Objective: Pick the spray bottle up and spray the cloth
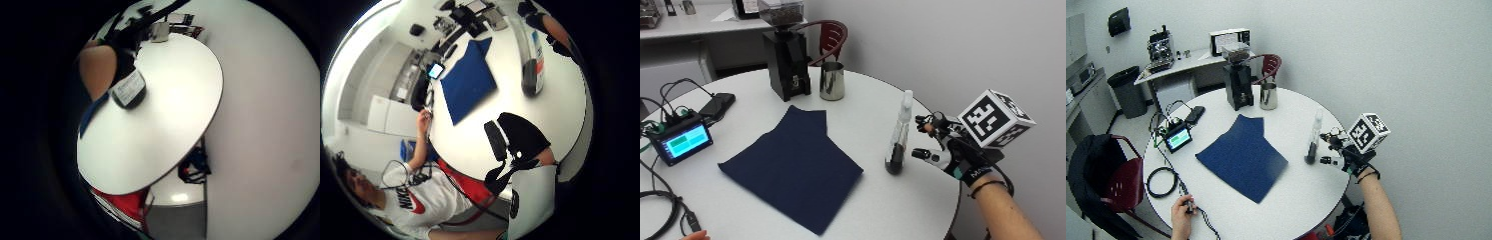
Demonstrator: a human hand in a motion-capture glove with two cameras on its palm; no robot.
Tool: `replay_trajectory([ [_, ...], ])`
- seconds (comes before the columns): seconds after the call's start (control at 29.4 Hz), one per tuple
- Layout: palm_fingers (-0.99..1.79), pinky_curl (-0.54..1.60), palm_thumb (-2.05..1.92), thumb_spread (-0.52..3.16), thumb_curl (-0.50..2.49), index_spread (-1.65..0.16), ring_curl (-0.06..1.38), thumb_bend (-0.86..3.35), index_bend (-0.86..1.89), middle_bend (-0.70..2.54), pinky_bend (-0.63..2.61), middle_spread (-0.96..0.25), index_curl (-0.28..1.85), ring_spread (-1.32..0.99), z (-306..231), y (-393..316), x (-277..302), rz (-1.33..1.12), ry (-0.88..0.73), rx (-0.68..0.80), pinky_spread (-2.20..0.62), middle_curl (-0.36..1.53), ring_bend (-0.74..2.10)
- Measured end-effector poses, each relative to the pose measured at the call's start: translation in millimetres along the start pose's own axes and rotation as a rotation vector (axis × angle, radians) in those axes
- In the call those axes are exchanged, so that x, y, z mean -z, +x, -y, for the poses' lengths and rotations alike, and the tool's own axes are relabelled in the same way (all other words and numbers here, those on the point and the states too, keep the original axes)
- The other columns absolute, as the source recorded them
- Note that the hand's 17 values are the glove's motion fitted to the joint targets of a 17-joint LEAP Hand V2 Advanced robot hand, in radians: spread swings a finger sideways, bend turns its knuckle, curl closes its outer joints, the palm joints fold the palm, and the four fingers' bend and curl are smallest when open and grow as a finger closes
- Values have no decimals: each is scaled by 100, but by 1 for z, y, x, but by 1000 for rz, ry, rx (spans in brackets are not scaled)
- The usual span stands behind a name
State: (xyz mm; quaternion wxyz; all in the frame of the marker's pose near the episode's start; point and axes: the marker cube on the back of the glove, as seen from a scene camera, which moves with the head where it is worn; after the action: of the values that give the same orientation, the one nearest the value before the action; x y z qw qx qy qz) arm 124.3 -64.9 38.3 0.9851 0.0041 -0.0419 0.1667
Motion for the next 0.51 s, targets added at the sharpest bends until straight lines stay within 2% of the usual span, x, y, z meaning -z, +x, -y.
replay_trajectory([
  [0.31, 53, 39, 60, 112, 31, -36, 38, -4, -2, 22, 43, -5, 16, 0, 34, 16, -30, 437, 88, -175, 21, 37, 37],
  [0.51, 50, 41, 58, 108, 30, -37, 38, -3, 1, 25, 50, -3, 11, 1, 38, 15, -49, 569, 126, -237, 20, 38, 41],
])
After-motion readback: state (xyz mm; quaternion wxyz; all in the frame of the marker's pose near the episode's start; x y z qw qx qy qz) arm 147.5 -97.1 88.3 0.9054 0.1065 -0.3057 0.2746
